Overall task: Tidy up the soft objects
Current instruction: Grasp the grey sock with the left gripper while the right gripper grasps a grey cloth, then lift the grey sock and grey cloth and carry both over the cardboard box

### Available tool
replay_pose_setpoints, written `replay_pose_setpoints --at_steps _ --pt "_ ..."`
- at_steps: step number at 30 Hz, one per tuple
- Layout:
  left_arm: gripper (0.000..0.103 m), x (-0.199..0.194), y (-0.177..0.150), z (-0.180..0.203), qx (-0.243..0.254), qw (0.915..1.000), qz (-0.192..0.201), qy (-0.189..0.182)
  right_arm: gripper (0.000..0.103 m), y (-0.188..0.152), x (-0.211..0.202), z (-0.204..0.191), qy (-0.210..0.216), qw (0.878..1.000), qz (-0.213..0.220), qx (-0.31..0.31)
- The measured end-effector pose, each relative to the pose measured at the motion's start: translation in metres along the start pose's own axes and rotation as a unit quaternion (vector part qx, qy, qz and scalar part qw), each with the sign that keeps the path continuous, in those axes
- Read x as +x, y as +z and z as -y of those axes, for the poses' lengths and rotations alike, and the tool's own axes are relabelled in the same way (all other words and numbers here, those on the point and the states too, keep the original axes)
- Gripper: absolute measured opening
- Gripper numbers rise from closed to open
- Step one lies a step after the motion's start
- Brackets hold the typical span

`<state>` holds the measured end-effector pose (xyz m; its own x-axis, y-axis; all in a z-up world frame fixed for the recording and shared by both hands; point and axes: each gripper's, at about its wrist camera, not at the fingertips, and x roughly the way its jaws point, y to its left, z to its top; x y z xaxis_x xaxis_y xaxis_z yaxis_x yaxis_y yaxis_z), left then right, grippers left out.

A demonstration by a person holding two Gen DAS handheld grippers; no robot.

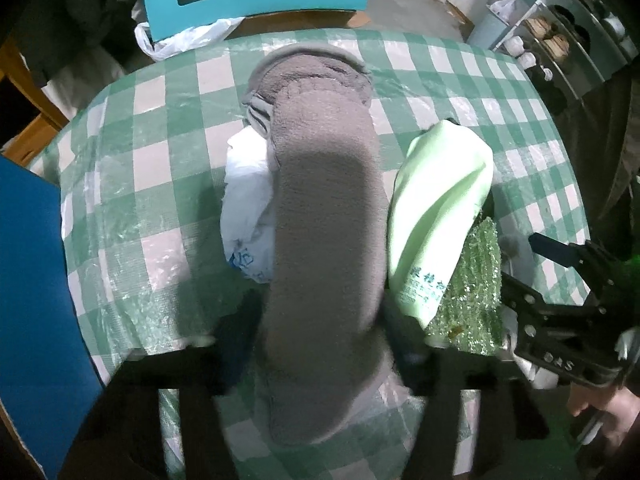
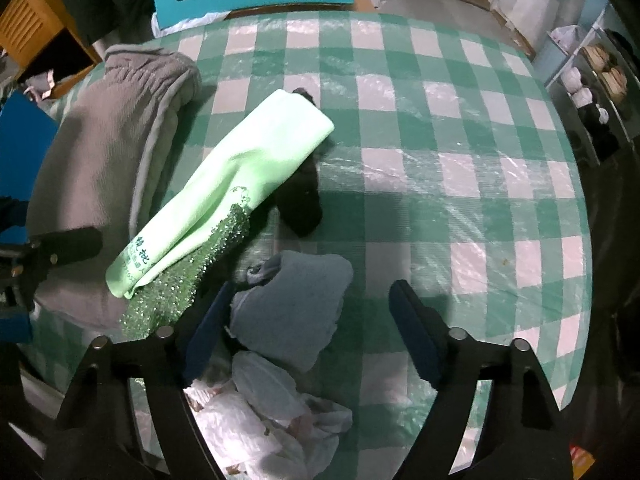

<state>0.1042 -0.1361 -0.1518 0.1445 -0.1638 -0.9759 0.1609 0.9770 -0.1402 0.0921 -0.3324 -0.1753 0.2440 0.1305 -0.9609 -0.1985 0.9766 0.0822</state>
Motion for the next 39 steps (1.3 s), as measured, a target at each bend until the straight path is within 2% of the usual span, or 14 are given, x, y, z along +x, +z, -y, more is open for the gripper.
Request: replay_pose_setpoints --at_steps 2,4,6,12,13,19,30,39 --pt "0.041 -0.004 -0.001 0.000 0.001 0.9999 0.007 -0.012 0.070 0.000 0.004 0.000 0.000 1.000 -0.006 -0.001" --pt "0.027 -0.008 -0.002 0.001 0.005 0.9998 0.013 -0.013 0.055 0.000 0.008 0.000 0.004 1.000 -0.013 0.001" --pt "0.022 -0.011 -0.002 0.002 0.009 0.9997 0.016 -0.018 0.048 0.000 0.009 0.003 0.011 1.000 -0.014 0.006" --pt "0.019 -0.025 -0.005 0.003 0.019 0.9993 0.031 -0.012 0.039 -0.001 0.002 0.010 0.017 1.000 -0.007 0.016" --pt "0.019 -0.029 -0.006 0.002 0.018 0.9991 0.035 -0.012 0.035 -0.001 0.000 0.010 0.019 1.000 -0.004 0.016" --pt "0.018 -0.048 -0.011 -0.005 0.015 0.9982 0.056 -0.015 0.029 -0.001 -0.014 0.009 0.021 0.999 0.018 0.019" --pt "0.017 -0.081 -0.026 -0.010 0.023 0.9944 0.103 -0.012 0.028 0.006 -0.065 0.003 0.023 0.998 0.062 0.003" --pt "0.016 -0.089 -0.042 -0.025 0.023 0.9941 0.106 0.002 0.028 0.008 -0.067 -0.014 0.023 0.997 0.068 -0.011"
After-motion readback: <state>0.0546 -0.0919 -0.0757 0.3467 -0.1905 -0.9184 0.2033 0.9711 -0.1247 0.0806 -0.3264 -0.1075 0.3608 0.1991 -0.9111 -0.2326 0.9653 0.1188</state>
